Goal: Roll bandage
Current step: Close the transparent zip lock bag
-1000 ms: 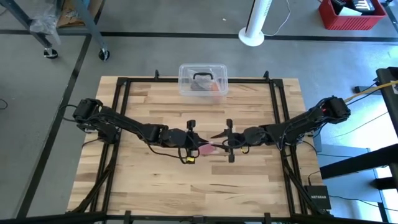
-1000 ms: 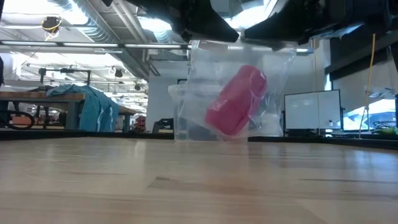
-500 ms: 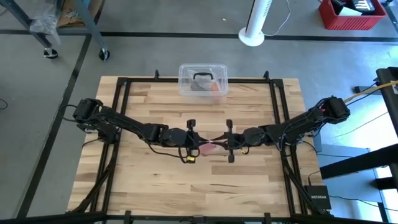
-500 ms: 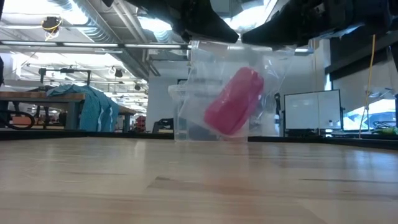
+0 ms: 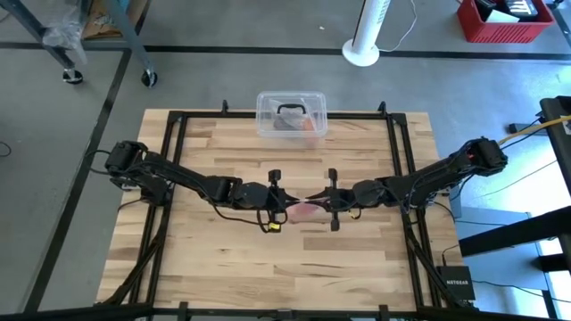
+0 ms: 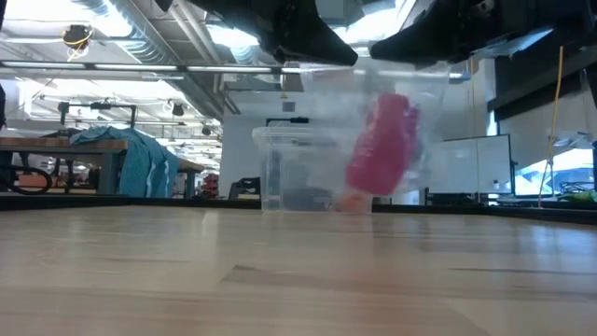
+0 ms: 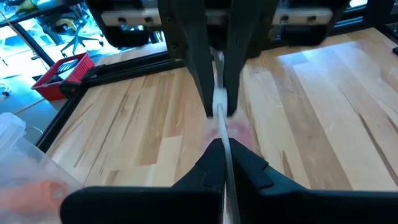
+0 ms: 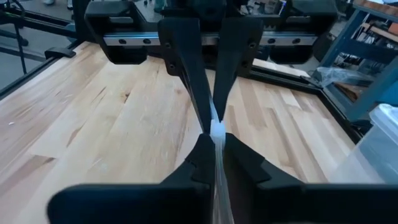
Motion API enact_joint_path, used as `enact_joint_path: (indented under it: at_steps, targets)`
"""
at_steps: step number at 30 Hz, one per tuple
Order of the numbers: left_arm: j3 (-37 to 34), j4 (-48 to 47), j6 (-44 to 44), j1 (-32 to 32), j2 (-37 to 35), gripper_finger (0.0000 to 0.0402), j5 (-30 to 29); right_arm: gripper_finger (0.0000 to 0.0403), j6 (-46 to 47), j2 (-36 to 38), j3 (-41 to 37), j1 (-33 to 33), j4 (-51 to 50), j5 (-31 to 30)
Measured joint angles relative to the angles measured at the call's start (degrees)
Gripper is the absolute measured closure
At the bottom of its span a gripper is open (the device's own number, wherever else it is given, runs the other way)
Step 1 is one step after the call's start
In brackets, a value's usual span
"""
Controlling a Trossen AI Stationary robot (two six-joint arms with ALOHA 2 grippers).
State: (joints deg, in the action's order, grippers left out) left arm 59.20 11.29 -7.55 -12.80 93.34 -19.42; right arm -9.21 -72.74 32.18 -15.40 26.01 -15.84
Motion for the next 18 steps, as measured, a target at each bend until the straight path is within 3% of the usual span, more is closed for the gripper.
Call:
enact_joint_path:
  at_steps: [9, 18]
  targets:
    - [-0.1, -0.6, 0.1, 0.0, 0.0, 0.0401, -0.1, 0.0378, 3.2, 7.2, 0.0, 0.0, -10.4, 0.4]
    - [-0.3, 3.7, 4.1, -0.1, 0.0, 0.0386, 0.1, 0.0379, 3.4, 5.1, 0.0, 0.0, -9.4, 0.8]
